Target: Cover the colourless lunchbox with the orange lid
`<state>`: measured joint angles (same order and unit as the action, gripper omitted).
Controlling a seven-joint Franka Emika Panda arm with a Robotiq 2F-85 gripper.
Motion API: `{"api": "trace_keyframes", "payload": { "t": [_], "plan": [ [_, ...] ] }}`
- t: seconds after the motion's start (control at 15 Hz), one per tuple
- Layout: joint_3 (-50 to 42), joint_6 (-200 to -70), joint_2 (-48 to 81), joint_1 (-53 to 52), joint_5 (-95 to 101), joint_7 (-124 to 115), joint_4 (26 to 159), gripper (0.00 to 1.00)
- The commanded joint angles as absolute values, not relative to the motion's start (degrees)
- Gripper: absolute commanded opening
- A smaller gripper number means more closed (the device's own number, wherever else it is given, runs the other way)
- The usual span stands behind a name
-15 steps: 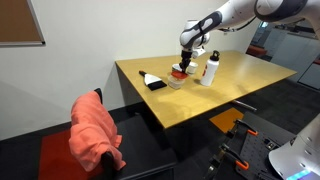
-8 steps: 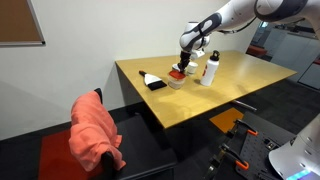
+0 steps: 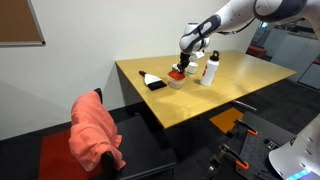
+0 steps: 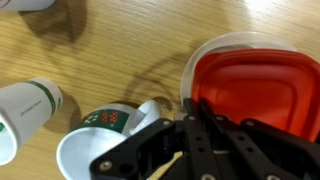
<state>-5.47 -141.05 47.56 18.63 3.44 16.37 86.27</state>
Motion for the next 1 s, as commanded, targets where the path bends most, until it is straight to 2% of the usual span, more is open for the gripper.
{"api": "trace_keyframes", "payload": {
  "t": [0.0, 0.93],
  "plan": [
    [-7.2, -142.0, 46.0, 17.0, 4.4, 13.8, 88.4, 0.02],
    [-8.9, -141.0, 48.2, 15.4, 5.6, 11.7, 87.0, 0.02]
  ]
}}
